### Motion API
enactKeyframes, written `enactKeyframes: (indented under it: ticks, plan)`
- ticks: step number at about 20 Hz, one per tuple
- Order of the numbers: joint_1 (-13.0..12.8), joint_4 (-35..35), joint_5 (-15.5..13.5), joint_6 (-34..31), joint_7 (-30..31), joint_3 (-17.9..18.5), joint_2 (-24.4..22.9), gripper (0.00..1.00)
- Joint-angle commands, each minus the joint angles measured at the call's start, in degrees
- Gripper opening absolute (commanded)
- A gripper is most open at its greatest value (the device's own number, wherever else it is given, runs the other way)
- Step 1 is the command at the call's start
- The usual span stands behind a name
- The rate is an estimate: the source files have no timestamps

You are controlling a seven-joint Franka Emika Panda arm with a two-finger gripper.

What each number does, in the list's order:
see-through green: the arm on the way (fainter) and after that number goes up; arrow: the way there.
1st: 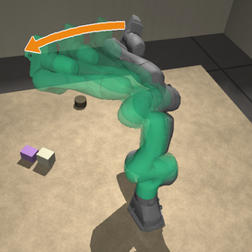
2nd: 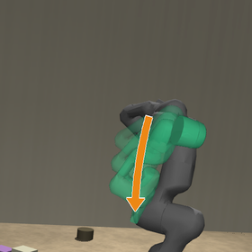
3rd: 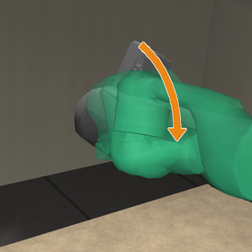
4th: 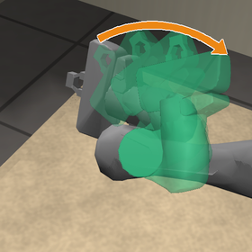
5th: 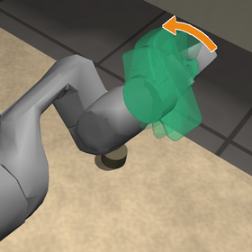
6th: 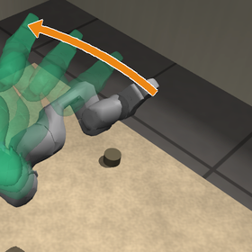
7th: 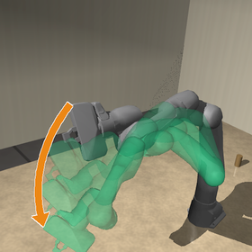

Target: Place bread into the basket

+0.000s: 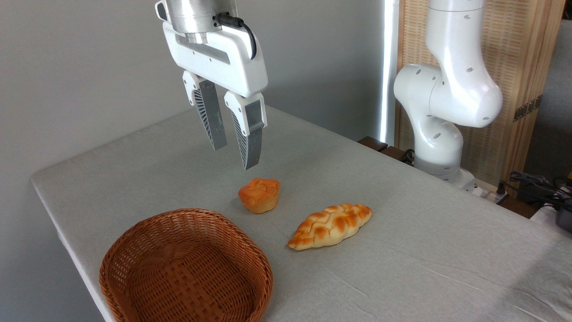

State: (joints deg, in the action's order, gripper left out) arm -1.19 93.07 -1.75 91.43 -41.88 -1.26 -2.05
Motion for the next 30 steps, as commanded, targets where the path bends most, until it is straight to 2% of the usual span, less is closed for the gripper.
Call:
enactKeyframes:
  ticks: [1, 5, 8, 10, 12, 14, 16, 19, 21, 23, 24, 25, 26, 27, 30]
  plan:
    - [0.13, -0.43, -1.06, -0.2, 0.66, -0.14, 0.29, 1.0]
    - [0.13, 1.23, -1.15, -0.03, 0.75, -2.68, -0.06, 1.0]
    - [-0.74, 5.88, -1.15, 3.03, 0.83, -4.53, -0.94, 1.0]
    - [-3.81, 11.06, -1.15, 7.16, 0.75, -4.54, -2.69, 1.0]
    - [-5.74, 15.98, -1.06, 10.07, 0.57, -4.54, -3.93, 1.0]
    - [-8.64, 20.99, -0.45, 11.39, 0.13, -4.54, -4.11, 1.0]
    - [-10.41, 24.86, -0.45, 13.67, 0.04, -4.71, -4.11, 1.0]
    - [-10.86, 29.0, -0.01, 16.84, -0.31, -6.2, -4.02, 1.0]
    - [-10.94, 31.11, 3.32, 18.51, -1.53, -6.47, -3.58, 1.0]
    - [-10.94, 32.0, 3.77, 20.45, -1.45, -6.47, -3.32, 1.0]
    - [-10.94, 32.18, 3.86, 20.89, -1.45, -6.47, -3.23, 0.97]
    - [-10.94, 32.18, 3.95, 20.98, -1.63, -6.47, -3.23, 0.73]
    - [-10.86, 32.18, 3.86, 21.07, -1.63, -6.47, -3.23, 0.45]
    - [-10.77, 32.09, 3.86, 21.07, -1.54, -6.47, -3.14, 0.31]
    - [-10.77, 32.09, 3.86, 20.98, -1.45, -6.47, -2.7, 0.31]
